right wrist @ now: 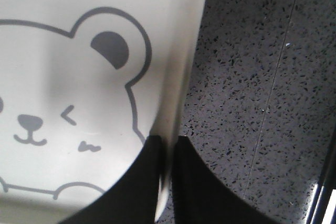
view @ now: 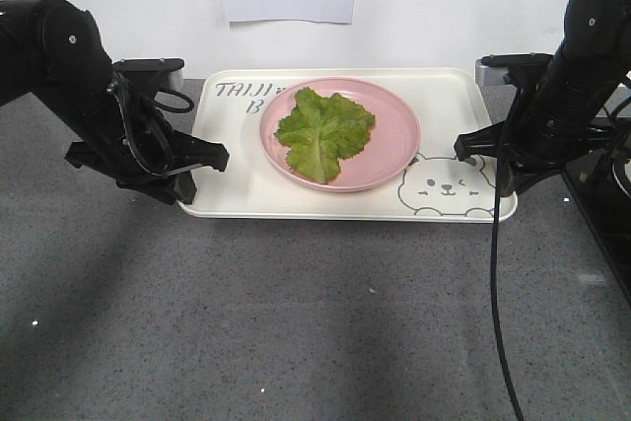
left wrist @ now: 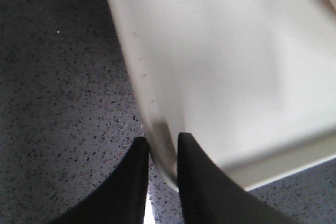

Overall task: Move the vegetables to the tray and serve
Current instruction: 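Hold the tray above the grey counter while the base settles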

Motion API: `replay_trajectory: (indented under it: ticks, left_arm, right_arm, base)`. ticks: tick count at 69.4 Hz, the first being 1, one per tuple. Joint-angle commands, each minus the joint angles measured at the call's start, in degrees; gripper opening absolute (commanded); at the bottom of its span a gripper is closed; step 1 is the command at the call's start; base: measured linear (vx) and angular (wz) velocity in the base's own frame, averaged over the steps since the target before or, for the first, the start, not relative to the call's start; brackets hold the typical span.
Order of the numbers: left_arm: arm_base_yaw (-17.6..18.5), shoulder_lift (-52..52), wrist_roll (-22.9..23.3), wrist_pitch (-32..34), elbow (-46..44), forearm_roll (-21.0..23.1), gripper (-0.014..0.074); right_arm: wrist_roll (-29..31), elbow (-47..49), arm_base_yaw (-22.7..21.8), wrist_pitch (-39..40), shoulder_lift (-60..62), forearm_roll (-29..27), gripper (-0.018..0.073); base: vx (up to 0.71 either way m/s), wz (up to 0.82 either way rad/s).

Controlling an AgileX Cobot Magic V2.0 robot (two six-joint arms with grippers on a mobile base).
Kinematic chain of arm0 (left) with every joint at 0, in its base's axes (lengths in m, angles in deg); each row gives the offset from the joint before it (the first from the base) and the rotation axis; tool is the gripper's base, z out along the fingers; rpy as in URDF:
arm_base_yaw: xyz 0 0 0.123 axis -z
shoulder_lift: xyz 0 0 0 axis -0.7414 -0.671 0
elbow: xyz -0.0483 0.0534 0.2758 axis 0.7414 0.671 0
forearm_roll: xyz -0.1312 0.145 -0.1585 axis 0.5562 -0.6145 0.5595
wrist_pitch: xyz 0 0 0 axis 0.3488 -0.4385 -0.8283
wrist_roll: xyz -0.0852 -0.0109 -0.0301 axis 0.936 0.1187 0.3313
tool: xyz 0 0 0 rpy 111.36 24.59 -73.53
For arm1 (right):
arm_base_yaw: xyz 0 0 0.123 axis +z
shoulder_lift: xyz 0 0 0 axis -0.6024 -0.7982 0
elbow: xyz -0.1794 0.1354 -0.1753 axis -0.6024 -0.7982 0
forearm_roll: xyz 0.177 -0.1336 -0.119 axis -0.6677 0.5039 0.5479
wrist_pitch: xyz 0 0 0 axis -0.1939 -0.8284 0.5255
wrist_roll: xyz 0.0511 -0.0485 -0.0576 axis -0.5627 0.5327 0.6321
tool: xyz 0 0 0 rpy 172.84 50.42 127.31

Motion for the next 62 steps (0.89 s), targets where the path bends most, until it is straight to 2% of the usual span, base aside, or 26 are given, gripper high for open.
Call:
replay_trajectory:
  ticks: [1,62]
  left_arm:
    - [1.5,3.2,-1.3,4.1,-1.8,7.3,-0.0008]
    - [1.5,3.2,-1.3,4.1,-1.8,7.3,-0.0008]
  right_arm:
    - [2.2,1.6,1.0,0.4,3.2,-5.4,-0.0008]
    - [2.2,1.6,1.0,0.4,3.2,-5.4,-0.0008]
  base:
    - [0.03,0.0]
    - [0.03,-0.01]
